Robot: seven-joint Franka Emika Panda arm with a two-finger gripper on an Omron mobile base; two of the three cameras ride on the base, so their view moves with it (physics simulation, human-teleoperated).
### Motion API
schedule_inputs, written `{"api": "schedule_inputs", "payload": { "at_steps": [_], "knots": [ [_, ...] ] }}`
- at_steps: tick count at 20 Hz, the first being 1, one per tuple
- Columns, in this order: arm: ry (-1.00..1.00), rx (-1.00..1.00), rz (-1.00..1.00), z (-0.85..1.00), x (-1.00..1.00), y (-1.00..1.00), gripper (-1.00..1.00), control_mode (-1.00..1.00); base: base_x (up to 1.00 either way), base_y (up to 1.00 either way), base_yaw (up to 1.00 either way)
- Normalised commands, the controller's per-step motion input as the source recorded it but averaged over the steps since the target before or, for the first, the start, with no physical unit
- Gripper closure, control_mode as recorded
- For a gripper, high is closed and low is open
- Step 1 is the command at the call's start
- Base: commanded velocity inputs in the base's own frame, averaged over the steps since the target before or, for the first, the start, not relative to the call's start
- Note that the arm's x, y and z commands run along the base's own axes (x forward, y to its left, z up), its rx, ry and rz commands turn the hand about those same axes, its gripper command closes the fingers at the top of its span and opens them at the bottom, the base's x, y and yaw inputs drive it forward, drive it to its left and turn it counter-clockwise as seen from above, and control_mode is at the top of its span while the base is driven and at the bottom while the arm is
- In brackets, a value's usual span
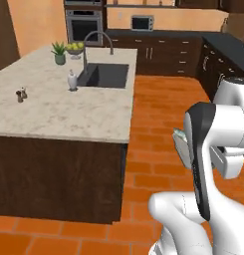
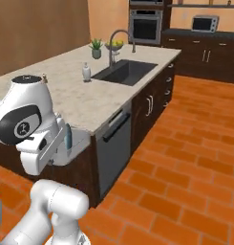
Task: Take the meat container that has the fish and place it on the second highest rack of the freezer. Then take the vegetable container that has the mushroom and bell pepper and place it on the highest rack of the freezer.
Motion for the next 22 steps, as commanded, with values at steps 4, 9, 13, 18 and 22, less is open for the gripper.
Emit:
{"api": "schedule_inputs", "payload": {
  "at_steps": [4, 9, 13, 18, 22],
  "knots": [
    [0.0, 0.0, 0.0, 0.0, 0.0, 0.0, 1.0, 1.0, 0.0, 0.0, 1.0],
    [0.0, 0.0, 0.0, 0.0, 0.0, 0.0, 1.0, 1.0, 0.0, 0.0, 1.0],
    [0.0, 0.0, 0.0, 0.0, 0.0, 0.0, 1.0, 1.0, 0.16, 0.0, 0.92],
    [0.0, 0.0, 0.0, 0.0, 0.0, 0.0, 1.0, 1.0, 0.55, -0.45, 0.49],
    [0.0, 0.0, 0.0, 0.0, 0.0, 0.0, 1.0, 1.0, 0.44, -0.74, 0.33]
  ]
}}
